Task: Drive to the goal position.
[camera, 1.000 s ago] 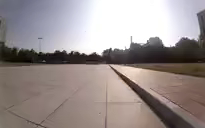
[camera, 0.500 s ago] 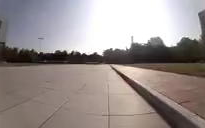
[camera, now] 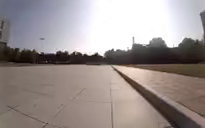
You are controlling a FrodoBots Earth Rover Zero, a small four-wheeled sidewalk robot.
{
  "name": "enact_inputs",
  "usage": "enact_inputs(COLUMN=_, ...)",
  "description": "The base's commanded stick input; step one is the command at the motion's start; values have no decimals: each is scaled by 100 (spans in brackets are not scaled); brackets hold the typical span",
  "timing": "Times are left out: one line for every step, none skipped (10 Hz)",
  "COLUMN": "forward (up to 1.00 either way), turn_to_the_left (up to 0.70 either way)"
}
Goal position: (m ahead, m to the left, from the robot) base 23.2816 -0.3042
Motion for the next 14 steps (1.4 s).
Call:
enact_inputs(forward=70, turn_to_the_left=-12)
enact_inputs(forward=70, turn_to_the_left=1)
enact_inputs(forward=70, turn_to_the_left=1)
enact_inputs(forward=70, turn_to_the_left=1)
enact_inputs(forward=70, turn_to_the_left=1)
enact_inputs(forward=70, turn_to_the_left=1)
enact_inputs(forward=70, turn_to_the_left=1)
enact_inputs(forward=70, turn_to_the_left=1)
enact_inputs(forward=70, turn_to_the_left=1)
enact_inputs(forward=70, turn_to_the_left=1)
enact_inputs(forward=70, turn_to_the_left=1)
enact_inputs(forward=70, turn_to_the_left=1)
enact_inputs(forward=70, turn_to_the_left=1)
enact_inputs(forward=70, turn_to_the_left=1)
